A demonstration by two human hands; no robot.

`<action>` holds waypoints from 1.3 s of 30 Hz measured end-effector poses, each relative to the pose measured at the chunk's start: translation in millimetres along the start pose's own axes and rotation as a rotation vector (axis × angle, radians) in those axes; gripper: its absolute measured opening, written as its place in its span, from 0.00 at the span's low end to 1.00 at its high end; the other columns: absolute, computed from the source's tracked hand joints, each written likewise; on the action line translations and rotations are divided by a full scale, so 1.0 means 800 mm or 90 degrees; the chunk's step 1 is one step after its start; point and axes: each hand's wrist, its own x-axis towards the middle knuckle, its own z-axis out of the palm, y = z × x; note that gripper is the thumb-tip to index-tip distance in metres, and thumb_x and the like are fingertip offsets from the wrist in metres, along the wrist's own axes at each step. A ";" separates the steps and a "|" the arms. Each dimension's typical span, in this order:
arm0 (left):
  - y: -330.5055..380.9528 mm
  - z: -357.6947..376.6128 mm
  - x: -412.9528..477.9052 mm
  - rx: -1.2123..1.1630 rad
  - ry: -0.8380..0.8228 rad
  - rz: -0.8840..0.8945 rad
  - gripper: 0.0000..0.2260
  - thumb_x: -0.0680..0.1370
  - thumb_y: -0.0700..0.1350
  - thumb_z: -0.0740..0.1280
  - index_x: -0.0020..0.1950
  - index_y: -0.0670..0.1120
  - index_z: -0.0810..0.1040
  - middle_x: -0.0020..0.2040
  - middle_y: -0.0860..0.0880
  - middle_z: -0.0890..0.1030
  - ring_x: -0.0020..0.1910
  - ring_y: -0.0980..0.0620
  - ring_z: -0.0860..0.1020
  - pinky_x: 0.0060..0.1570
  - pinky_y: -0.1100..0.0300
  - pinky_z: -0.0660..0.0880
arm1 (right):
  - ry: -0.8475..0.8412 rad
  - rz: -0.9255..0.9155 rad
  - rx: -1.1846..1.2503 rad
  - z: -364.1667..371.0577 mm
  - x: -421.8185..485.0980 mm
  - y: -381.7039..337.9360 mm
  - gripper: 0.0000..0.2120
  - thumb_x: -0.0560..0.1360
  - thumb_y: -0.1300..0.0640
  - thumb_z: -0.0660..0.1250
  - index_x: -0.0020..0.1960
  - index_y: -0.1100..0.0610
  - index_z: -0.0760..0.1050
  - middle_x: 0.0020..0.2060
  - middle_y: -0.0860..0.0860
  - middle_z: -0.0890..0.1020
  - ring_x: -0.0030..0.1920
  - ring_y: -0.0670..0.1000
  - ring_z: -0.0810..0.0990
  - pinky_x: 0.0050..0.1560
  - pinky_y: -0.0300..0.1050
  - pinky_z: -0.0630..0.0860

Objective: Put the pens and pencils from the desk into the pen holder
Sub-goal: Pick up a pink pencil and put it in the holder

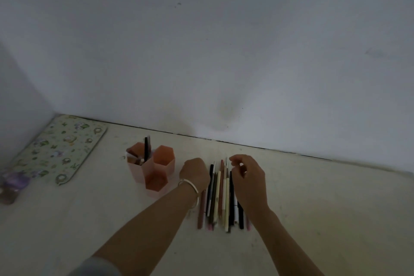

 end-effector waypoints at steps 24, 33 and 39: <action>-0.096 -0.300 -0.108 -0.464 0.501 0.179 0.07 0.77 0.42 0.67 0.51 0.51 0.72 0.37 0.54 0.79 0.32 0.61 0.79 0.31 0.69 0.77 | -0.108 0.071 -0.128 0.079 0.029 -0.090 0.05 0.78 0.62 0.59 0.54 0.60 0.69 0.42 0.55 0.81 0.35 0.50 0.77 0.34 0.43 0.71; -0.138 -0.234 -0.068 -0.368 0.541 0.155 0.10 0.78 0.41 0.66 0.53 0.53 0.67 0.41 0.56 0.78 0.39 0.60 0.80 0.39 0.60 0.80 | 0.206 -0.233 0.328 0.030 0.042 -0.211 0.13 0.79 0.60 0.63 0.59 0.47 0.67 0.40 0.42 0.78 0.38 0.42 0.78 0.40 0.29 0.73; -0.163 -0.186 -0.057 -0.098 0.438 0.154 0.13 0.77 0.48 0.65 0.61 0.50 0.75 0.48 0.52 0.81 0.51 0.51 0.77 0.48 0.57 0.75 | 0.161 -0.245 0.287 0.068 0.028 -0.190 0.11 0.78 0.59 0.64 0.55 0.46 0.68 0.41 0.39 0.78 0.39 0.42 0.79 0.37 0.29 0.73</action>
